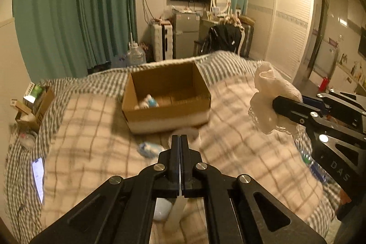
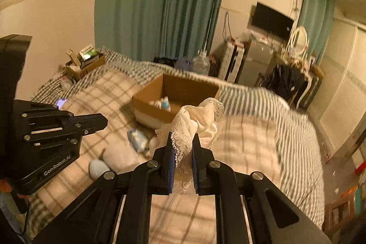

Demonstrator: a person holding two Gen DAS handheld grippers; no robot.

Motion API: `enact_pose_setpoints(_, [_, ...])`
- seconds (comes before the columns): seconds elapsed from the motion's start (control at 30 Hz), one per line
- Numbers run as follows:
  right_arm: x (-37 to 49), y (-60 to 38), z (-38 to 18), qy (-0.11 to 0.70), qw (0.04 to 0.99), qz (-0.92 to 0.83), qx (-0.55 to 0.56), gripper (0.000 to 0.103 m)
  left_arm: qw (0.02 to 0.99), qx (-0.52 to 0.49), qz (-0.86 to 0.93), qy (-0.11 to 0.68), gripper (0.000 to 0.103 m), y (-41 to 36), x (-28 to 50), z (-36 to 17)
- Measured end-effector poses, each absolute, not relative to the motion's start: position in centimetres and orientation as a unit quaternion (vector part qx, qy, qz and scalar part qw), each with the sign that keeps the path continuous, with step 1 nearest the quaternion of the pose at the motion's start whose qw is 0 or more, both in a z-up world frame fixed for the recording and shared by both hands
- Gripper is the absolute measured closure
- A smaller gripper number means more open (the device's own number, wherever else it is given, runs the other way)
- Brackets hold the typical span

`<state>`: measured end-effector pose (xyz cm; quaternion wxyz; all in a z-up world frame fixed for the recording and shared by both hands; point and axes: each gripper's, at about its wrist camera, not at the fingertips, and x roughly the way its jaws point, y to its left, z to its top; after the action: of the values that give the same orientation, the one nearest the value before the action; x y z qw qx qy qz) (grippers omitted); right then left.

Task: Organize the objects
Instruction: 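Grasp the white plastic tube with the left gripper while the right holds the lace cloth, then lower the tube into the box with the left gripper while the right releases the cloth inside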

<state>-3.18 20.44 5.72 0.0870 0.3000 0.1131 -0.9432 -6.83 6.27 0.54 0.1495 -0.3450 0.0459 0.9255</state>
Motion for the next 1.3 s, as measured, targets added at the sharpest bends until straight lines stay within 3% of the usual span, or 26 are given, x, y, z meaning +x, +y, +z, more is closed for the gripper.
enact_pose_setpoints(0.2, [-4.7, 19.7, 6.5, 0.123, 0.082, -0.945, 0.293, 0.092, 0.156, -0.345, 0.925, 0.043, 0.103, 5.9, -8.1, -0.1])
enact_pose_setpoints(0.3, [-5.4, 19.7, 5.1, 0.117, 0.085, -0.939, 0.311, 0.092, 0.154, -0.370, 0.915, 0.042, 0.094, 6.0, -8.8, -2.8])
enact_pose_setpoints(0.33, [-5.6, 19.8, 4.6, 0.116, 0.085, -0.937, 0.317, 0.092, 0.155, -0.380, 0.911, 0.044, 0.083, 6.1, -9.0, -3.7])
enact_pose_setpoints(0.37, [-5.8, 19.9, 4.0, 0.113, 0.086, -0.936, 0.323, 0.092, 0.154, -0.391, 0.906, 0.044, 0.063, 6.1, -9.1, -4.7])
enact_pose_setpoints(0.43, [-6.2, 20.4, 2.9, 0.107, 0.086, -0.932, 0.336, 0.092, 0.148, -0.407, 0.901, 0.043, 0.039, 6.1, -9.0, -6.6])
enact_pose_setpoints(0.63, [-6.9, 21.7, 0.8, 0.095, 0.082, -0.925, 0.358, 0.092, 0.159, -0.464, 0.870, 0.053, 0.042, 6.5, -7.8, -11.7])
enact_pose_setpoints(0.7, [-7.0, 21.9, 0.7, 0.092, 0.081, -0.925, 0.360, 0.092, 0.167, -0.477, 0.860, 0.065, 0.054, 6.9, -7.3, -12.7])
enact_pose_setpoints(0.77, [-6.9, 21.8, 0.6, 0.091, 0.081, -0.925, 0.361, 0.092, 0.180, -0.490, 0.849, 0.078, 0.078, 7.5, -6.9, -13.4])
enact_pose_setpoints(0.87, [-6.7, 21.7, 0.6, 0.091, 0.081, -0.925, 0.360, 0.092, 0.182, -0.489, 0.848, 0.095, 0.092, 8.0, -6.4, -13.2])
enact_pose_setpoints(1.1, [-5.6, 21.3, 2.7, 0.102, 0.082, -0.932, 0.338, 0.092, 0.163, -0.445, 0.876, 0.084, 0.096, 6.7, -7.1, -7.8])
enact_pose_setpoints(1.3, [-6.2, 20.4, 7.6, 0.121, 0.089, -0.945, 0.289, 0.092, 0.149, -0.376, 0.912, 0.074, 0.096, 5.5, -10.1, 0.2])
